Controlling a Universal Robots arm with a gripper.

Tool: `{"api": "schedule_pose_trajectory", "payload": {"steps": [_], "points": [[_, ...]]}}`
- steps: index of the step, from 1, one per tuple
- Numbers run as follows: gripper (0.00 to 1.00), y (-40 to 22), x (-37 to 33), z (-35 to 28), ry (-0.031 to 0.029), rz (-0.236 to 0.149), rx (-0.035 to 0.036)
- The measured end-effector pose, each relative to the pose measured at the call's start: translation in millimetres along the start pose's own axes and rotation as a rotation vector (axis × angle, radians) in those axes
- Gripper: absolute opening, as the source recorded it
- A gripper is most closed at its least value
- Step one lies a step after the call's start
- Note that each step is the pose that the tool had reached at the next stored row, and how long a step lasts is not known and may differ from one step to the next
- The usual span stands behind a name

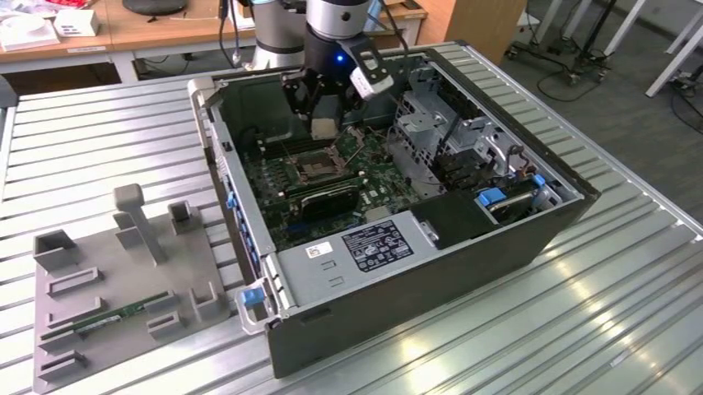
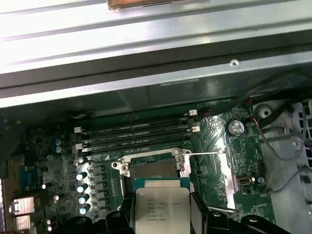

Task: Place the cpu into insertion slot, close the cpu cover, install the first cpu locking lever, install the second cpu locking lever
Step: 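Place the cpu into insertion slot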

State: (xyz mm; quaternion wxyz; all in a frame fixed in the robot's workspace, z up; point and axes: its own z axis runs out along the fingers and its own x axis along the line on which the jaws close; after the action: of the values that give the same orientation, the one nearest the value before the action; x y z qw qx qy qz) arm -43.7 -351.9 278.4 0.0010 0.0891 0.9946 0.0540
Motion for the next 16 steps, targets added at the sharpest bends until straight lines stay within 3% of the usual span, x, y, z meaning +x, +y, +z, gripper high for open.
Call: {"api": "schedule_pose_trajectory", "payload": {"steps": [16], "points": [[0.54, -0.7, -0.1, 6.5, -0.0313, 0.289, -0.0022]]}}
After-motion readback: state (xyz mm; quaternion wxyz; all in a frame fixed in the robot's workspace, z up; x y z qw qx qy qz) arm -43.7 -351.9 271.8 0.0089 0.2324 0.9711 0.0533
